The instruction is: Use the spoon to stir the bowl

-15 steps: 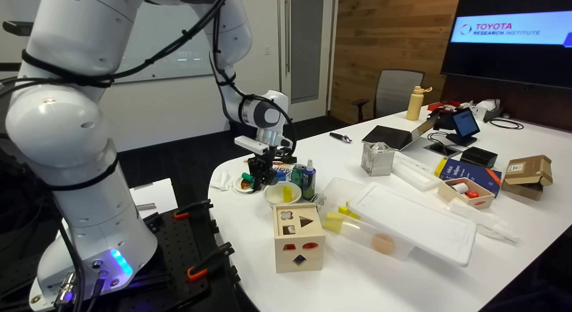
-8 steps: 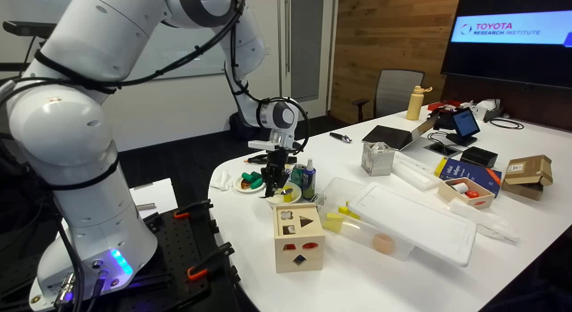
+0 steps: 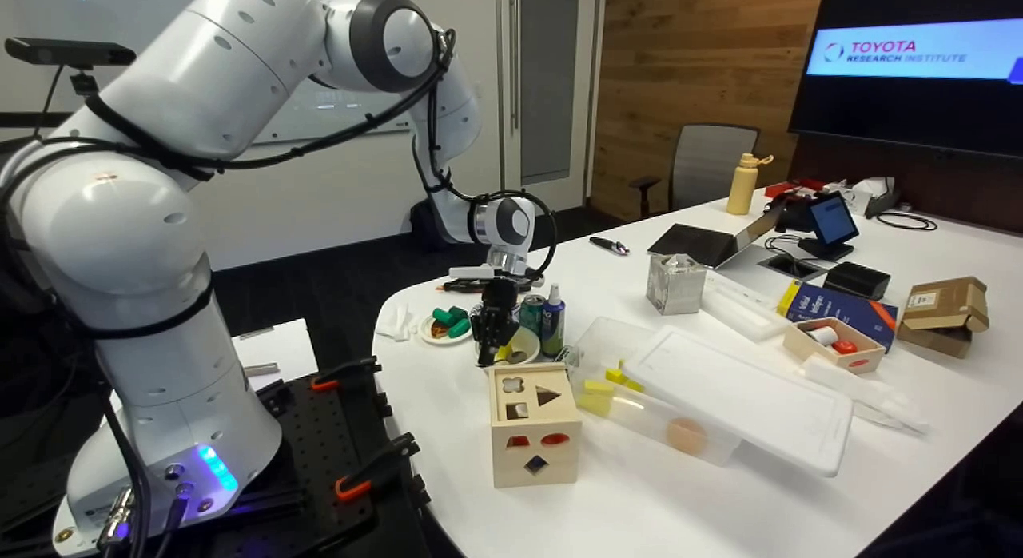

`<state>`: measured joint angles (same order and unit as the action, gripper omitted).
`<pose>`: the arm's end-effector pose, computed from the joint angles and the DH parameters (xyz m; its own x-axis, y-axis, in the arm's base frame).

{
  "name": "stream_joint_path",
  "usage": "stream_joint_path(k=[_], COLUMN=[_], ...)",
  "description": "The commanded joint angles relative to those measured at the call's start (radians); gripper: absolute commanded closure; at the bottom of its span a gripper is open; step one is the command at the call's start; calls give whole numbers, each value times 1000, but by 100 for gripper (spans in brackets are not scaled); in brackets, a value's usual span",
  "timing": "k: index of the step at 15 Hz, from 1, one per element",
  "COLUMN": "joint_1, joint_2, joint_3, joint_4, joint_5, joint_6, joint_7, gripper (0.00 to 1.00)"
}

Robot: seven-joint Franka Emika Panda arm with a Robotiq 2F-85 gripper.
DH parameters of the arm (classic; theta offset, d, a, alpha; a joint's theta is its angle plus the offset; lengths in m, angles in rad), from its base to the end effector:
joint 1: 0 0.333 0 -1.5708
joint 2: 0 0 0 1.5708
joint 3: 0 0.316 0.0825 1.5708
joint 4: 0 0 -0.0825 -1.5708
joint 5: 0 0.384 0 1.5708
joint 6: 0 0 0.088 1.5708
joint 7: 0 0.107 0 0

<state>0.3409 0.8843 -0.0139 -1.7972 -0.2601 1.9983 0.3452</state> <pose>0.5202 0.1593 0.0246 0.8284 0.0395 -0.5587 0.2680 -0.9039 0.3333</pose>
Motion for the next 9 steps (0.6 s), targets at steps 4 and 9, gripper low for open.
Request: stream_joint_path(k=[4, 9], joint_1=[15, -20], joint_2=[18, -29], joint_3=[-4, 13], joint_4=[65, 31], joint_5=[-3, 39], joint_6=[-66, -44], joint_7=[28, 19], gripper=[51, 12])
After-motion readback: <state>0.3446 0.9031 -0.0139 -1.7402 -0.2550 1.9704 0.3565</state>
